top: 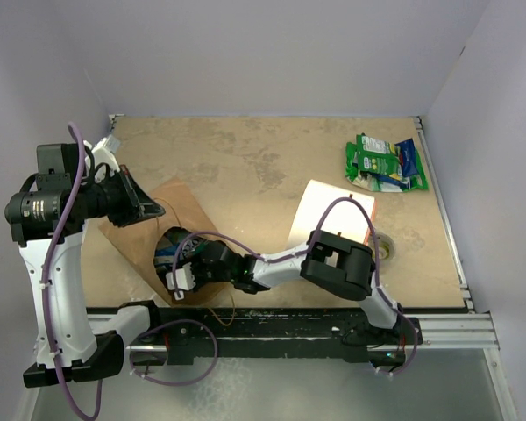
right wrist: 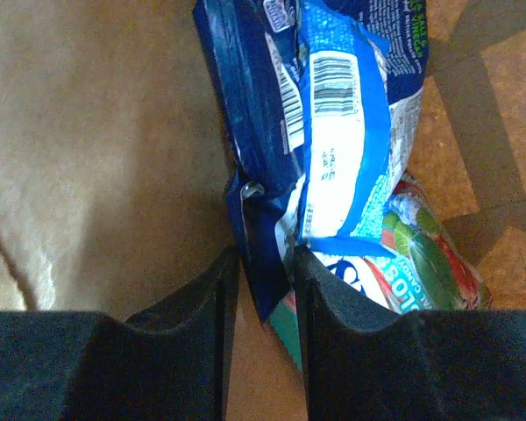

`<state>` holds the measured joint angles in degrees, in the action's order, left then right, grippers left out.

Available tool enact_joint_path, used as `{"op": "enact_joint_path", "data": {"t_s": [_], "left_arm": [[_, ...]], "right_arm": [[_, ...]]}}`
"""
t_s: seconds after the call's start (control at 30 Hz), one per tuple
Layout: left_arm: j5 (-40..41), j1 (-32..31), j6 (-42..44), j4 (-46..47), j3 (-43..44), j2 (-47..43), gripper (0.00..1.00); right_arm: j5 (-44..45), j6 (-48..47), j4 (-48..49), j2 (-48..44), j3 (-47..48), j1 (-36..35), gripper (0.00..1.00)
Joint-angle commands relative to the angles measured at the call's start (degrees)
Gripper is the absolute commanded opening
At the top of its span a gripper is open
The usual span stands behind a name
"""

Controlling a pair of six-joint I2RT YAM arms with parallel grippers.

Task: Take the snacks out of the paper bag
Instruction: Take out the snack from the paper bag.

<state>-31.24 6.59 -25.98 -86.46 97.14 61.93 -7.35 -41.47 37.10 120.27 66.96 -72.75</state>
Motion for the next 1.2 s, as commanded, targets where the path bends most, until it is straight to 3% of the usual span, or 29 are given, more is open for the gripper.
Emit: {"op": "enact_joint_path", "data": {"t_s": [0.0,0.13,0.17,0.23,0.37,0.5,0.67,0.77,1.0,1.17], "left_arm": [[-1.37,-0.17,-0.70,2.35,2.81,-0.12,0.00],[-1.28,-0.17,-0.90,2.24,2.86,-0.52,0.00],[-1.23,-0.15,-0.83,2.22,2.83,-0.58,0.00],[-0.91,-0.13,-0.68,2.09,2.81,-0.74,0.00],[0.93,-0.17,0.09,2.15,2.18,-1.22,0.00],[2.76,-0.17,0.96,2.96,2.94,-0.68,0.00],[3.25,-0.17,1.37,4.76,5.75,1.55,0.00],[3.83,-0.17,1.16,5.79,7.42,2.37,0.00],[3.21,-0.17,-1.69,8.95,3.80,0.71,0.00],[3.49,-0.17,-3.49,10.72,-0.17,-1.05,0.00]], "right_arm": [[2.21,1.40,5.27,1.44,4.75,-0.12,0.34],[3.41,2.67,5.62,3.48,6.66,-0.11,0.34],[3.60,2.84,5.83,3.44,6.69,-0.11,0.30],[3.66,2.89,5.59,2.31,6.51,-0.13,0.13],[3.77,4.28,3.44,-4.09,5.73,-0.11,0.00],[5.84,9.63,-3.71,-10.56,6.02,0.00,0.00],[-6.22,16.26,-12.58,-18.89,2.98,0.19,0.00],[-8.01,20.32,-15.07,-23.48,-0.09,0.24,0.00],[-0.66,28.31,-17.94,-33.93,-3.40,0.21,0.00],[4.18,34.07,-23.52,-40.99,-0.80,0.24,0.00]]}}
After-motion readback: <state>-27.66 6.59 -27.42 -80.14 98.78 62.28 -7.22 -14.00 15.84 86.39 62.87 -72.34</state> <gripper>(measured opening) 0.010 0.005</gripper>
